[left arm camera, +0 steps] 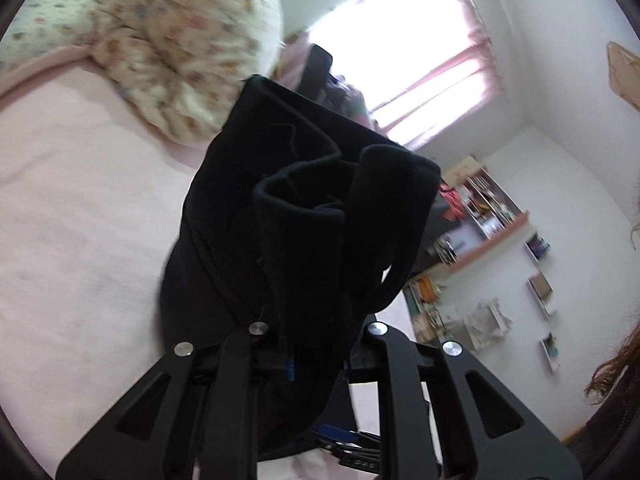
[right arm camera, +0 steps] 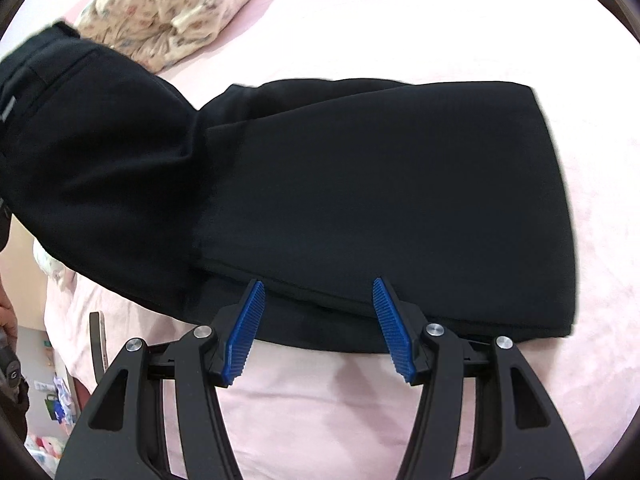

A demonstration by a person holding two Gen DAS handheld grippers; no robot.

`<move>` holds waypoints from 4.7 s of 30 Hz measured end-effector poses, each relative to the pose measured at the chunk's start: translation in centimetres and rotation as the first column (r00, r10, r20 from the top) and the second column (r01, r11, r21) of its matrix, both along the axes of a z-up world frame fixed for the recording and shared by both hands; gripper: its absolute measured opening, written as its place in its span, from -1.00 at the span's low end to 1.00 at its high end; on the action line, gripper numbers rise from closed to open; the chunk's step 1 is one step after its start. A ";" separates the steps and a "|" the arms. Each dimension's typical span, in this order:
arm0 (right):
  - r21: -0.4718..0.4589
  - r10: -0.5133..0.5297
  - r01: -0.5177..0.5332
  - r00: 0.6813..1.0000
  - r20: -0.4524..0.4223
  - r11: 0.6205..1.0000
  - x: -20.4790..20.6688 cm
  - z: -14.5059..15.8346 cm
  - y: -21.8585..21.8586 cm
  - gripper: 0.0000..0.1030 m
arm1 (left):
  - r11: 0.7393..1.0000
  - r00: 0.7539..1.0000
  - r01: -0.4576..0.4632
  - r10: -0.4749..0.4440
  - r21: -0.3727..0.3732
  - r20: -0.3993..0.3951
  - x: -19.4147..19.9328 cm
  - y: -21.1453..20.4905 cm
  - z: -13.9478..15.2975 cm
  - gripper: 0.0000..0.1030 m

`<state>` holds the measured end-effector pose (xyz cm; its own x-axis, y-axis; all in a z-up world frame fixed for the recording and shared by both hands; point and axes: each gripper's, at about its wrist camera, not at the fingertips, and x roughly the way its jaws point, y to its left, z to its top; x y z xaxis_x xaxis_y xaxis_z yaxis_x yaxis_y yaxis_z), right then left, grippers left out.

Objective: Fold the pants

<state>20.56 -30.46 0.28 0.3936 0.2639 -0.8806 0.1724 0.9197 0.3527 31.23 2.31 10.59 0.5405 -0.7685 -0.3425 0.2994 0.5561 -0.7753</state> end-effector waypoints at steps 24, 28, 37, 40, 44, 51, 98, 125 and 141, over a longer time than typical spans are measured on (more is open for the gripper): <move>-0.009 -0.299 0.299 0.954 -0.026 0.954 -9.8 -0.4 -16.4 0.22 | 0.817 0.885 0.456 -0.374 0.353 -0.277 -4.1 -29.4 -9.6 -0.70; -0.013 -0.324 0.323 0.946 -0.029 0.946 -10.2 -0.5 -17.7 0.22 | 0.657 0.876 0.482 -0.347 0.579 -0.335 -4.9 -33.8 -12.6 -0.65; -0.009 -0.403 0.404 0.913 0.064 0.915 -9.1 2.1 -20.9 0.22 | 0.508 0.897 0.407 -0.379 0.759 -0.228 -9.5 -35.8 -11.0 0.72; -0.004 -0.397 0.400 0.910 0.118 0.917 -7.9 3.3 -20.9 0.22 | 0.557 0.898 0.404 -0.392 0.726 -0.199 -11.2 -33.9 -10.1 0.83; 0.024 -0.299 0.300 0.938 0.176 0.954 -5.1 4.3 -18.8 0.20 | 0.651 0.934 0.340 -0.317 0.679 -0.163 -11.2 -29.8 -8.7 0.94; 0.009 -0.044 0.043 0.971 0.236 0.999 -0.5 4.8 -11.5 0.11 | 0.744 0.972 0.229 -0.145 0.628 -0.183 -5.1 -22.7 -8.5 0.96; -0.204 0.129 -0.132 0.991 -0.030 0.970 4.2 -1.5 -6.7 0.33 | 0.540 0.909 0.391 -0.099 0.746 -0.405 0.2 -23.5 -13.9 0.97; -0.076 0.241 -0.233 0.963 0.117 0.969 3.0 2.4 -9.0 0.43 | 0.653 0.935 0.347 -0.186 0.673 -0.301 2.3 -19.5 -9.1 0.97; 0.153 0.211 -0.215 0.977 0.039 0.965 1.1 1.9 -13.6 0.97 | 0.714 0.909 0.390 -0.195 0.582 -0.369 -2.4 -13.3 -9.7 0.97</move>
<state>21.69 -44.10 2.23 0.3322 0.4770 -0.8137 -0.0309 0.8678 0.4960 28.85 -11.00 0.92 0.1404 -0.4238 -0.8948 0.3726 0.8599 -0.3489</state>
